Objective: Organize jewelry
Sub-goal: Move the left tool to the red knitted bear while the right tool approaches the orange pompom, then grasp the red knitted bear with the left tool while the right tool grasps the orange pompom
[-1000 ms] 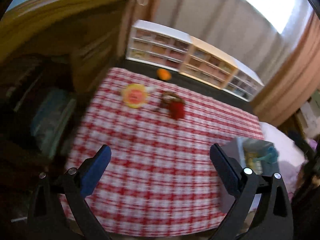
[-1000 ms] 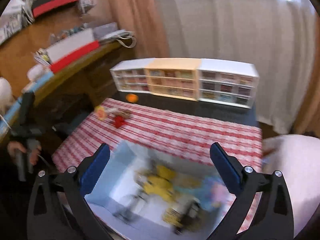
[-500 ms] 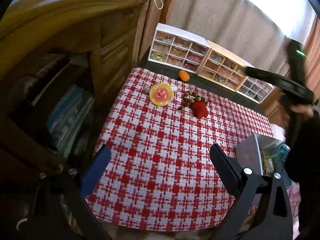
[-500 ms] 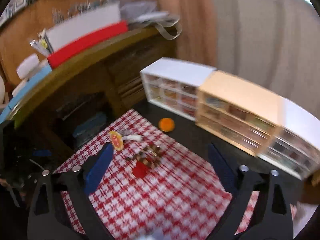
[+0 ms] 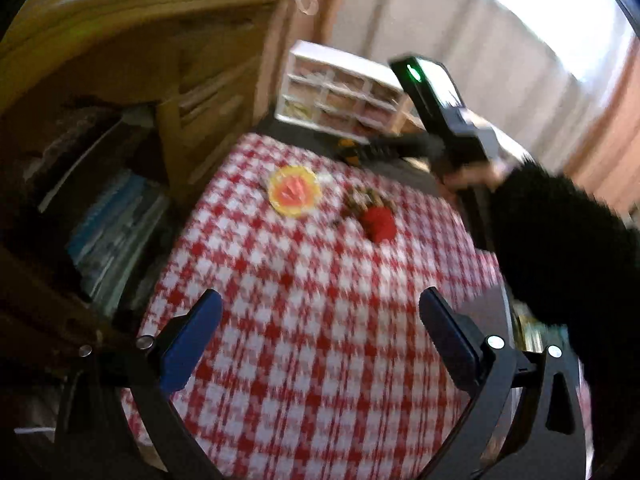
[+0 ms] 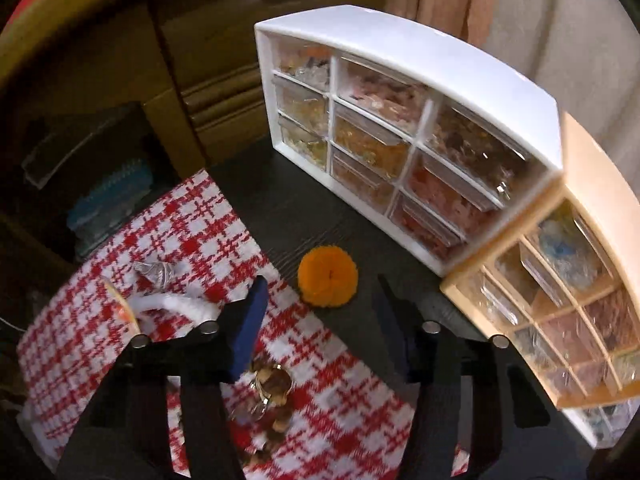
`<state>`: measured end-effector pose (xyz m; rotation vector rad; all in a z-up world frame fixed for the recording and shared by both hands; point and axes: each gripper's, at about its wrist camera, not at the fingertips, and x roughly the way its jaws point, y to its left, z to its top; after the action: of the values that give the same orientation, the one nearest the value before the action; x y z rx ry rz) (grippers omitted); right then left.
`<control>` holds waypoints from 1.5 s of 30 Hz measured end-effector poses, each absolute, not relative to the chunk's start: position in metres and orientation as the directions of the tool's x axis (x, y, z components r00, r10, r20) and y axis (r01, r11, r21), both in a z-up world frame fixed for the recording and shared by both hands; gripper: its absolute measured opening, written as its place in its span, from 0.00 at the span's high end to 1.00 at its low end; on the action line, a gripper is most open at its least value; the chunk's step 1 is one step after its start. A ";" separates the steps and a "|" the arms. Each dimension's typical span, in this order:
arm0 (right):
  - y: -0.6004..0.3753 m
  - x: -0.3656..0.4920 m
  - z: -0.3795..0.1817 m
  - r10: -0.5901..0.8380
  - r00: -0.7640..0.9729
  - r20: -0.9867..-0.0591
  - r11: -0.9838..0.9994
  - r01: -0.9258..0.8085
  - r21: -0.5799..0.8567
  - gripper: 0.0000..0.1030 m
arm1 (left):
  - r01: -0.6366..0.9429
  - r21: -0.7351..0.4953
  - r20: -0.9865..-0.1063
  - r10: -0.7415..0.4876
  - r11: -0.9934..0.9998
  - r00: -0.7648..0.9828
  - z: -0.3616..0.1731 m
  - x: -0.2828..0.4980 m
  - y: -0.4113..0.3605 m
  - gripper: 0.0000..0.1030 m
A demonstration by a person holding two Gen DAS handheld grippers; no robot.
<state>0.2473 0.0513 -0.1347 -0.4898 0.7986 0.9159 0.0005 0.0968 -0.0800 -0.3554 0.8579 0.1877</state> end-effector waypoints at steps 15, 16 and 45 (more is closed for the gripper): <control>0.057 0.265 -0.145 0.519 0.312 -0.796 0.474 -0.880 -0.036 0.70 | -0.370 -0.226 -0.797 0.047 0.901 0.602 -0.119 0.107 0.064 0.05; 0.056 0.266 -0.145 0.522 0.307 -0.796 0.471 -0.882 -0.031 0.70 | -0.373 -0.217 -0.801 0.054 0.902 0.596 -0.122 0.110 0.062 0.05; 0.052 0.258 -0.141 0.517 0.327 -0.791 0.478 -0.877 -0.050 0.76 | -0.321 -0.177 -0.855 0.016 0.930 0.518 -0.152 0.124 0.042 0.69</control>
<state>0.2577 0.0518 -0.1406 -0.5289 0.7962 0.9705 0.1238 0.0416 -0.1519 -0.3338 1.0108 0.2067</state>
